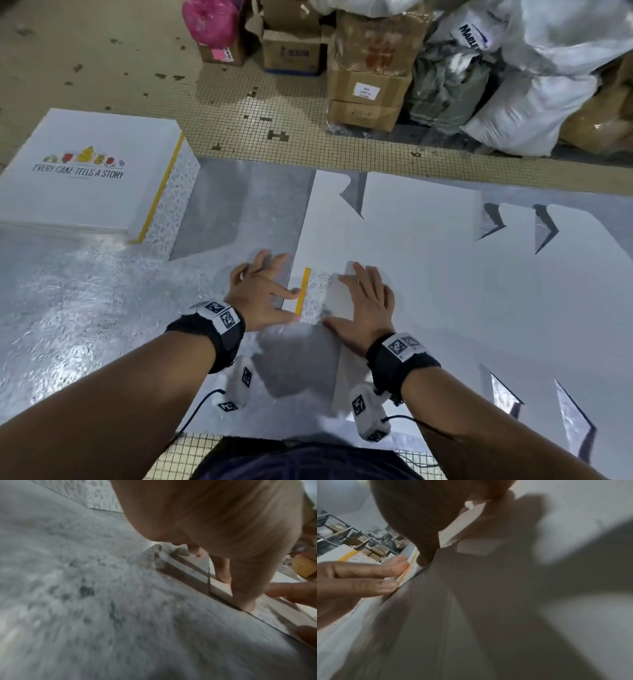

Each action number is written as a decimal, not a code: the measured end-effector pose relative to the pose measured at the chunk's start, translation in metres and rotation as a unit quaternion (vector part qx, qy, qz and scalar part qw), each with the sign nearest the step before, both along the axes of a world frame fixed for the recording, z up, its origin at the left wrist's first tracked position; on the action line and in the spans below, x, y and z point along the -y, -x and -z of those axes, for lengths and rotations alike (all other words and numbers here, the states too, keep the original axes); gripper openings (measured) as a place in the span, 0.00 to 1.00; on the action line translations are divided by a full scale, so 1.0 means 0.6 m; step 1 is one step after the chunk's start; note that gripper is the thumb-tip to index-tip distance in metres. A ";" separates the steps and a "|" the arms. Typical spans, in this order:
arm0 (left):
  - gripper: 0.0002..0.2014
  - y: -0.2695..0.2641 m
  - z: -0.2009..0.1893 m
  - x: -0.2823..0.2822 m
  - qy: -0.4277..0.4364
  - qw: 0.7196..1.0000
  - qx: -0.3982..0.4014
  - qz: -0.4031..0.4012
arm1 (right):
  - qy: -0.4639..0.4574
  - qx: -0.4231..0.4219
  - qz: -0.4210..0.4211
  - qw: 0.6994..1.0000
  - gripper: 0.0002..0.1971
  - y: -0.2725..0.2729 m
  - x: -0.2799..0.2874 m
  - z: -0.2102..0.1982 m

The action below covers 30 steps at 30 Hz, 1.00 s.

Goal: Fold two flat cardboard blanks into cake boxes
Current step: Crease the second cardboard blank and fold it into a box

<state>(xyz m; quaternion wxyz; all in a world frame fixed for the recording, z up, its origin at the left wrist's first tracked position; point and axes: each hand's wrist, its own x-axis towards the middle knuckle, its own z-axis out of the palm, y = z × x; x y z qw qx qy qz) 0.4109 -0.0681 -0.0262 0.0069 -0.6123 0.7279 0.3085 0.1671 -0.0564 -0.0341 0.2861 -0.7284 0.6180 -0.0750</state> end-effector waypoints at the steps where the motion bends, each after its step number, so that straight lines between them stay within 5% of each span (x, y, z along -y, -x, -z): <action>1: 0.20 -0.003 0.002 0.002 0.002 1.000 -0.003 0.003 | -0.012 -0.019 -0.002 1.000 0.46 0.000 0.001 0.000; 8: 0.27 -0.008 0.012 -0.007 0.042 0.993 -0.105 -0.039 | -0.068 -0.111 -0.076 0.989 0.59 -0.002 0.005 0.003; 17: 0.42 -0.002 0.013 -0.005 0.022 1.000 -0.008 0.008 | -0.074 -0.107 -0.067 0.989 0.60 -0.004 0.006 -0.002; 30: 0.40 0.001 0.007 -0.002 0.029 0.999 -0.028 -0.018 | -0.067 -0.098 -0.072 0.990 0.57 0.000 0.006 -0.005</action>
